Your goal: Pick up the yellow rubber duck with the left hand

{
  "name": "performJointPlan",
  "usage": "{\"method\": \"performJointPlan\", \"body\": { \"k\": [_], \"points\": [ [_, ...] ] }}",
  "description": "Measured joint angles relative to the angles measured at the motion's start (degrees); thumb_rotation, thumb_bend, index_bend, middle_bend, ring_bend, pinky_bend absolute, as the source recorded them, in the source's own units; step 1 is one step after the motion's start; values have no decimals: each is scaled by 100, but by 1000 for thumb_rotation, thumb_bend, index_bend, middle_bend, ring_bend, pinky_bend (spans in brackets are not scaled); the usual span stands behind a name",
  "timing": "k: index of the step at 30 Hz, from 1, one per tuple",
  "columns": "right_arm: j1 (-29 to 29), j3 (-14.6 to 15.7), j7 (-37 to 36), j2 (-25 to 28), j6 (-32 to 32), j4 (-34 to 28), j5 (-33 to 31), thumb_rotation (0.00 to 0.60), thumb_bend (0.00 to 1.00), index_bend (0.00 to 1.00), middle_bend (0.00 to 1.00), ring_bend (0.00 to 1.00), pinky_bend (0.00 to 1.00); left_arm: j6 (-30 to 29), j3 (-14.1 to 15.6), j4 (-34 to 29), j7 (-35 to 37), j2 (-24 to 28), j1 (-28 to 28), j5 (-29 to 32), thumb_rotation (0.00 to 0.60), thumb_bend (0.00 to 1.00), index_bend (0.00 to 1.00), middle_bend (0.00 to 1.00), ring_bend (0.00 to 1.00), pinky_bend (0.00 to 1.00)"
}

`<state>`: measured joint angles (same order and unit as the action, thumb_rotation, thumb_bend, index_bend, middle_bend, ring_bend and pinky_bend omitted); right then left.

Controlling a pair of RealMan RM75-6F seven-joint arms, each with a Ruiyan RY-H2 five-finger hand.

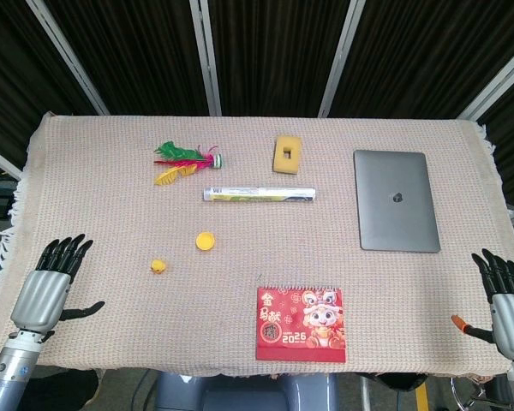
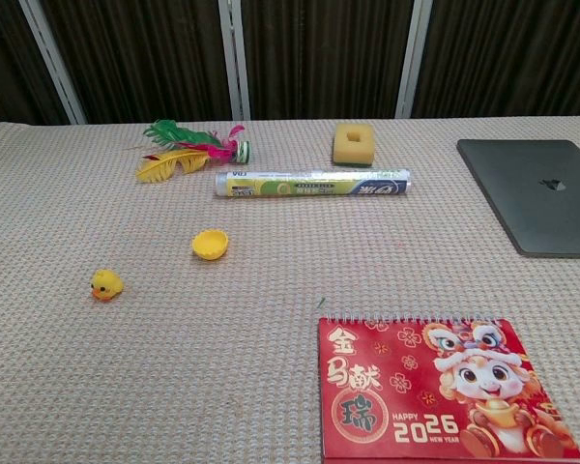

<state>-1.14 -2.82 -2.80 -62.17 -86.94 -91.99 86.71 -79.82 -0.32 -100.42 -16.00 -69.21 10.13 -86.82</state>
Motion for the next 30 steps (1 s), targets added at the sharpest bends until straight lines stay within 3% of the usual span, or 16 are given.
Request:
{"method": "performJointPlan", "body": {
  "k": [25,30],
  "points": [
    [12,-3,-7,7,10,-23,-30,600,0,38,0,0,0,13,-22,9,1,-3,20,21,469,45,22,0,0,0],
    [30,-1,-50,22,-14,-13,-28,600,0,38,0,0,0,40,-59,18,-91,-12,59,38,468,79,80,0,0,0]
  ]
}}
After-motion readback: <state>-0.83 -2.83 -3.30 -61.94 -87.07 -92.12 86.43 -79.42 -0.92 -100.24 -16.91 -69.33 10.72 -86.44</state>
